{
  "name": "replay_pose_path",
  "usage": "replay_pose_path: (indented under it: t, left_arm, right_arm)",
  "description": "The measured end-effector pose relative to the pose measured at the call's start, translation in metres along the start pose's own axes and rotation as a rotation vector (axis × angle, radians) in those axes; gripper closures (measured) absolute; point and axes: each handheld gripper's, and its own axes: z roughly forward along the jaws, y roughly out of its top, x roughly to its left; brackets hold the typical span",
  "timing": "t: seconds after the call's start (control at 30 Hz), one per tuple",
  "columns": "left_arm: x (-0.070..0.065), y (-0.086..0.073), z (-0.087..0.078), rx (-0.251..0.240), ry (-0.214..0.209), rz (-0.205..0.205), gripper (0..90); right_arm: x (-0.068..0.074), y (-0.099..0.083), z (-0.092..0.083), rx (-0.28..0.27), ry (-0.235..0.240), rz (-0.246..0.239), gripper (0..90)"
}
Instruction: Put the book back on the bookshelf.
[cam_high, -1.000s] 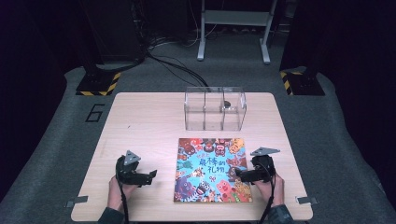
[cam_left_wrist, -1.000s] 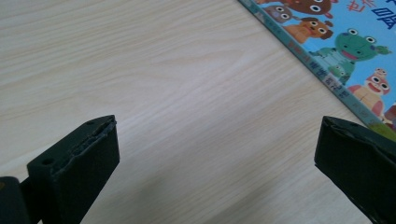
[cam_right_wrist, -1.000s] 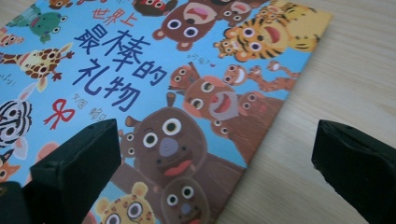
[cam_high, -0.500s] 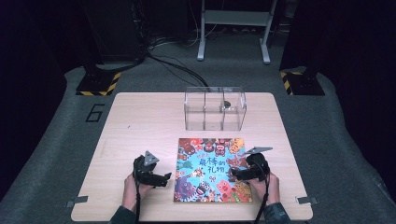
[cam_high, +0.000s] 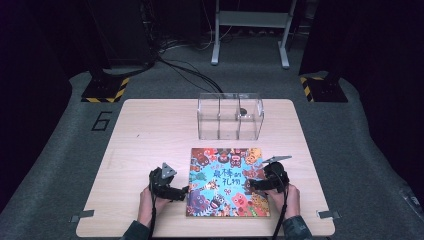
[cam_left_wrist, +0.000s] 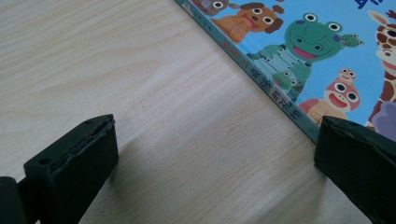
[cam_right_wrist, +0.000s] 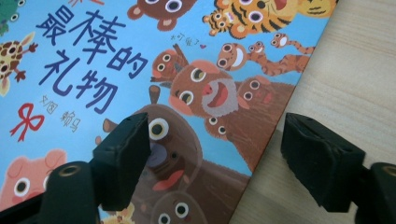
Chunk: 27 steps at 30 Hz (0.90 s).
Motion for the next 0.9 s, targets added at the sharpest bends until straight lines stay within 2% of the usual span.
replay_pose_path:
  t: [0.1,0.13,0.17,0.2,0.23,0.33,0.77,0.9]
  left_arm:
    - [-0.001,0.000,0.001,-0.008,0.002,-0.009,0.0]
    - [0.000,0.000,0.000,0.001,0.001,0.002,0.0]
    - [-0.001,0.000,0.001,-0.009,0.003,-0.011,0.0]
    - [0.001,0.001,-0.001,0.008,-0.004,0.004,0.0]
    - [0.000,0.000,0.000,-0.003,0.004,0.004,0.0]
    - [0.000,0.000,0.000,0.000,0.003,0.003,0.0]
    - [0.000,0.000,0.000,-0.002,0.004,0.003,0.0]
    - [0.000,0.000,0.000,-0.001,0.004,0.003,0.0]
  right_arm:
    - [0.000,0.003,0.001,0.001,-0.011,0.028,29.2]
    - [0.000,0.003,0.000,0.005,-0.010,0.038,30.8]
    - [0.000,0.003,0.000,0.005,-0.010,0.038,30.8]
    - [-0.001,0.003,0.000,-0.002,-0.014,0.039,33.2]
    - [-0.003,0.003,-0.001,-0.005,-0.011,0.065,37.6]
    - [-0.006,0.004,-0.003,0.008,-0.002,0.090,42.2]
    - [-0.014,0.011,-0.006,0.091,0.021,0.114,51.5]
    - [-0.020,0.015,-0.006,0.123,0.055,0.129,54.3]
